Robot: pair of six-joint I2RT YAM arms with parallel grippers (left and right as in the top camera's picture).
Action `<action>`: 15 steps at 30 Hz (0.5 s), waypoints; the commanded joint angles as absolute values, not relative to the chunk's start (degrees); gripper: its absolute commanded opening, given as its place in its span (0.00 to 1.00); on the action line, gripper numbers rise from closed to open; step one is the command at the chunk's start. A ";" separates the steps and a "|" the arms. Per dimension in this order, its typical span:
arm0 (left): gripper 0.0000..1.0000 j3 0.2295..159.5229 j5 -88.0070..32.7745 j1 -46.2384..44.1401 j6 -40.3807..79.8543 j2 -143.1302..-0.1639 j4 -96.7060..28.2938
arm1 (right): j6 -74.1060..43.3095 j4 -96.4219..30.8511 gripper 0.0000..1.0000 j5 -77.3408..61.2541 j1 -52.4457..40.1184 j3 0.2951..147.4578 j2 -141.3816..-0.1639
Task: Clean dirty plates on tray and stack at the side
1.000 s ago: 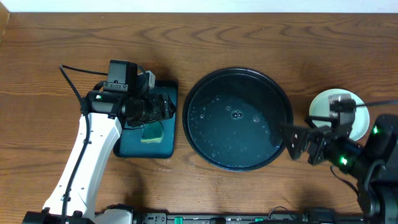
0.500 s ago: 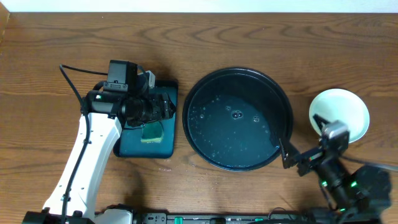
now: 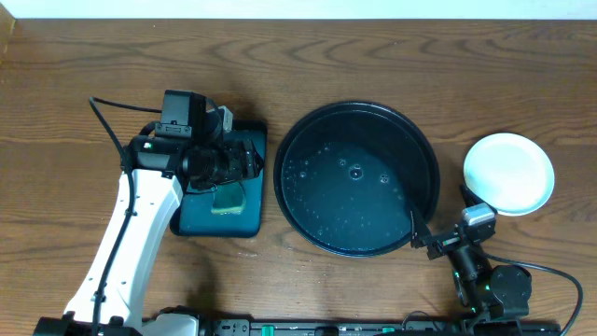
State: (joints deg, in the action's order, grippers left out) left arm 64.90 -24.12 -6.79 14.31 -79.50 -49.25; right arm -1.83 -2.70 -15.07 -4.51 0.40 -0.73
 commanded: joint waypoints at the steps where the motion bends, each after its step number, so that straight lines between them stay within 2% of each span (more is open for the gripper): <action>1: 0.81 65.87 -24.62 -6.55 13.54 -79.37 -49.36 | -0.99 -2.46 0.99 -13.52 -4.08 0.32 -0.27; 15: 0.81 65.87 -24.62 -6.55 13.54 -79.37 -49.36 | -0.99 -3.01 0.99 -13.54 -4.08 0.32 -0.34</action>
State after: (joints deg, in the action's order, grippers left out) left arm 64.90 -24.10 -6.79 14.31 -79.50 -49.25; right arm -1.83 -2.72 -14.11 -4.51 0.40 -0.64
